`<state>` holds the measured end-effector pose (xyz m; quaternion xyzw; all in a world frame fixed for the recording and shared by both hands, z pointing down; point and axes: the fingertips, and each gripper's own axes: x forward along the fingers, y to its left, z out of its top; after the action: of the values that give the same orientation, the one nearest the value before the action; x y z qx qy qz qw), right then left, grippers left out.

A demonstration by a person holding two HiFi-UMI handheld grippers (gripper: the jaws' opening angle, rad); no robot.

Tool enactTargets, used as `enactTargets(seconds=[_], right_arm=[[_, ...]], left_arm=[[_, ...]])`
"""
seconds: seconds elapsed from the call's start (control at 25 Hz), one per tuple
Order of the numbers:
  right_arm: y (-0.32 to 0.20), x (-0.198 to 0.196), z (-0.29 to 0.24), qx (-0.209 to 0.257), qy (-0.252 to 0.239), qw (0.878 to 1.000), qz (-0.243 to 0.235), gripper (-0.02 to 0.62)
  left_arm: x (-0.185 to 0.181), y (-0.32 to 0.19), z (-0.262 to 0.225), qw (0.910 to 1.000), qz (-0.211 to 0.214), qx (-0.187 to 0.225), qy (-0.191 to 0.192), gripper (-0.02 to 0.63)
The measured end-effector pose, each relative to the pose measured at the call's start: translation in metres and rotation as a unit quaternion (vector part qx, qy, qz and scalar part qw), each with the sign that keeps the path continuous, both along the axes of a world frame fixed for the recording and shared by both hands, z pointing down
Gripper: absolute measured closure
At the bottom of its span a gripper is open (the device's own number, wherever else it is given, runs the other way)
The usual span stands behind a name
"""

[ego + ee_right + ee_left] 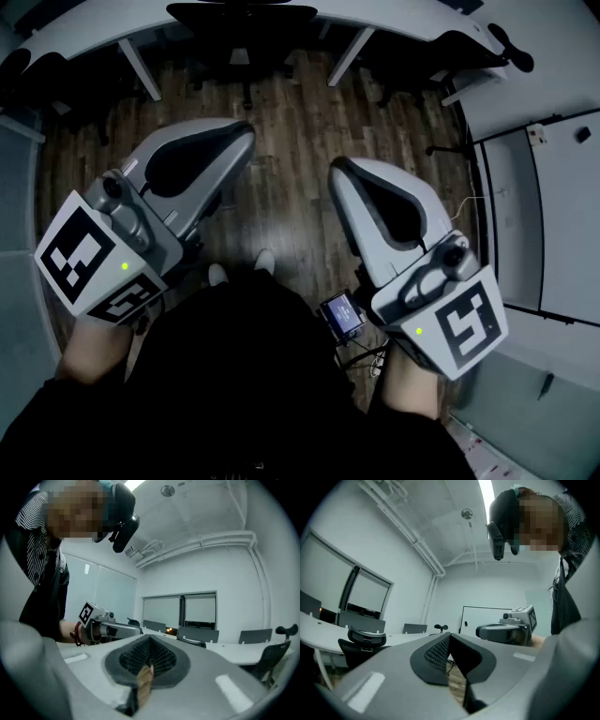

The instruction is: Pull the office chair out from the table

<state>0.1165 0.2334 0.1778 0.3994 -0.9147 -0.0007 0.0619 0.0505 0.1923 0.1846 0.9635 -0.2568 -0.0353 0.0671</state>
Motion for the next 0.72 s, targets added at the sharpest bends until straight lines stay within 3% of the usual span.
enactTargets(seconds=[0.12,0.32,0.48,0.72], right_arm=[[-0.001,-0.002,-0.002,0.000,0.000,1.000,-0.004,0.594],[-0.001,-0.001,-0.002,0.003,-0.024,1.000,0.002,0.595],[-0.009,0.005,0.002,0.010,-0.035,0.999,0.008,0.594],[-0.030,0.043,-0.002,0.013,-0.043,0.999,-0.003,0.594]], left_arm=[[-0.001,-0.001,-0.001,0.9997,0.003,-0.016,0.018,0.604],[0.001,0.003,0.013,0.9998,0.003,-0.008,-0.017,0.604],[0.005,-0.003,0.022,0.9992,0.021,-0.029,0.019,0.603],[0.038,-0.032,0.026,0.9991,-0.010,-0.042,0.003,0.603]])
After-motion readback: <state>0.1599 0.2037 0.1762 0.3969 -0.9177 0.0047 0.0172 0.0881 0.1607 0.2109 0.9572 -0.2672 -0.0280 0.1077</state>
